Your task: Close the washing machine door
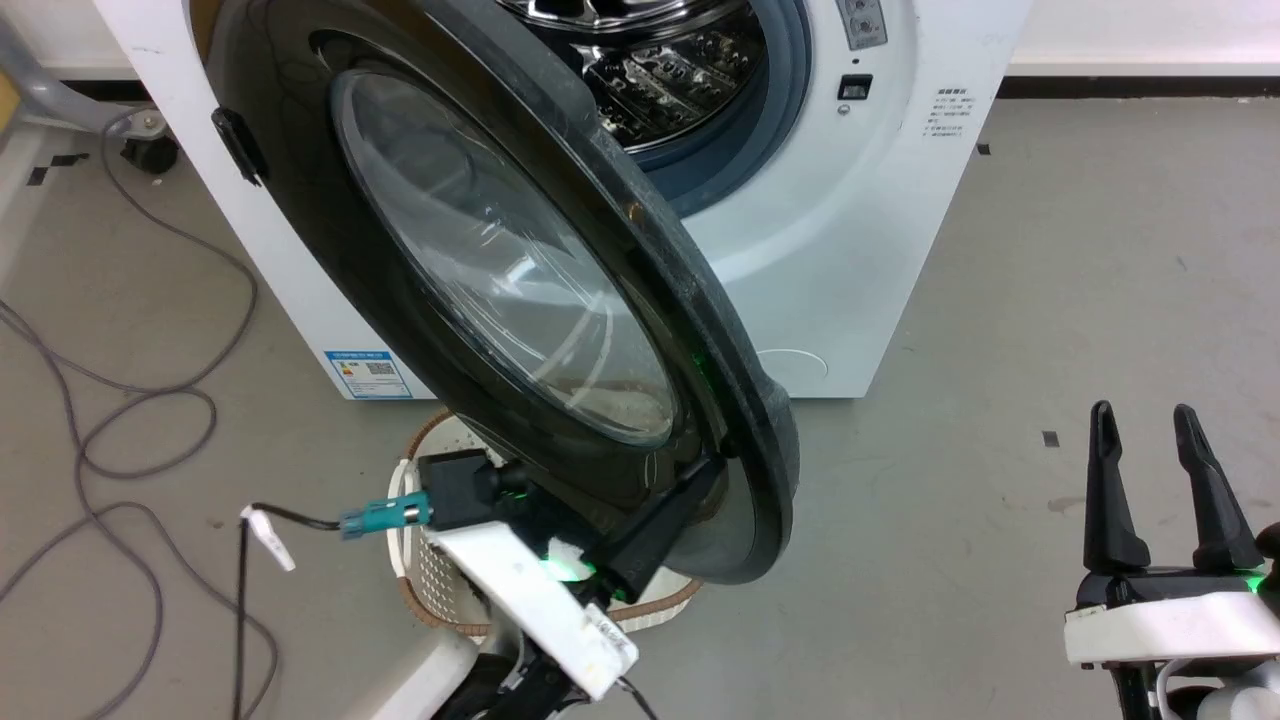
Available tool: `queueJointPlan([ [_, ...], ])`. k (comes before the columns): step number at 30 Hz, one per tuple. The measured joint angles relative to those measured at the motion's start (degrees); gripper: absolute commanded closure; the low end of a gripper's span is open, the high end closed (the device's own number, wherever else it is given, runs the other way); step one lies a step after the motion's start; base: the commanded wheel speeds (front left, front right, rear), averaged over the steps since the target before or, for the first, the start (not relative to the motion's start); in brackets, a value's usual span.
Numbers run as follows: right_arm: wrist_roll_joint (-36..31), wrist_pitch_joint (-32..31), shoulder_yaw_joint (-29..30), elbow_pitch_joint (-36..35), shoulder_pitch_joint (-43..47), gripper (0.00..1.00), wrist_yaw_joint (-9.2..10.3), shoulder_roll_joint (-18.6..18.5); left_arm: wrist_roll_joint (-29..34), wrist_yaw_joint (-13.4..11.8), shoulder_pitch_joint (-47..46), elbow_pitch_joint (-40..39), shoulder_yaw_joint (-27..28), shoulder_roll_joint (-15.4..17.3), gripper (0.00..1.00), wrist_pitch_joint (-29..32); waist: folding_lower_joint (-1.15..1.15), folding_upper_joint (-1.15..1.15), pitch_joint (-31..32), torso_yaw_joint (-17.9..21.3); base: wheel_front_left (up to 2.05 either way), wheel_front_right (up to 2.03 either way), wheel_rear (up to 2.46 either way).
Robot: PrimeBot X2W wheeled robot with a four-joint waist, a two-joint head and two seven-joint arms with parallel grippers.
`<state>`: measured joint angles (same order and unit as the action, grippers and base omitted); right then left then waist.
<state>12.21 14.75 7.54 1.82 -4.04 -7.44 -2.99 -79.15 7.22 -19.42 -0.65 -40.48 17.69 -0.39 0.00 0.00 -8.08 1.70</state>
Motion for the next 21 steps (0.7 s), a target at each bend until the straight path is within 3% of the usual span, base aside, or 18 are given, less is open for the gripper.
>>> queueJointPlan([
  [6,2.56,0.00,-0.20,0.60,0.10,0.00,0.00,0.00,1.80,0.00,-0.38,1.19,-2.05,3.76,1.00,-5.55,0.00,0.00,1.16,-0.78,0.00,0.00,0.00],
  [10,3.57,0.00,-0.30,-0.07,0.09,0.00,0.00,0.01,11.09,-0.26,-1.50,5.25,-0.75,7.47,1.00,-12.41,0.00,0.00,2.06,-1.78,0.00,0.00,0.00],
  [12,3.49,0.00,-0.07,-1.21,0.03,0.00,0.00,0.01,17.36,-3.55,-2.26,7.22,1.96,8.27,1.00,-13.88,0.00,0.00,2.51,-2.36,0.00,0.00,0.00],
  [14,5.56,0.00,0.73,-1.86,-0.15,0.00,-0.01,0.02,22.87,-8.36,-2.42,7.46,6.00,7.95,1.00,-14.24,0.00,0.00,2.99,-2.87,0.00,0.00,0.00],
  [18,7.00,0.00,1.48,-4.14,-2.15,0.00,0.00,-0.02,38.22,-17.85,-1.92,3.32,14.78,7.22,1.00,-14.35,0.00,0.00,3.66,-3.96,0.00,0.00,0.00],
  [21,6.60,0.00,1.30,-6.38,-4.65,0.00,0.00,0.03,46.52,-23.64,1.28,0.38,19.18,6.54,1.00,-14.37,0.00,0.00,4.05,-4.70,0.00,0.00,0.00],
])
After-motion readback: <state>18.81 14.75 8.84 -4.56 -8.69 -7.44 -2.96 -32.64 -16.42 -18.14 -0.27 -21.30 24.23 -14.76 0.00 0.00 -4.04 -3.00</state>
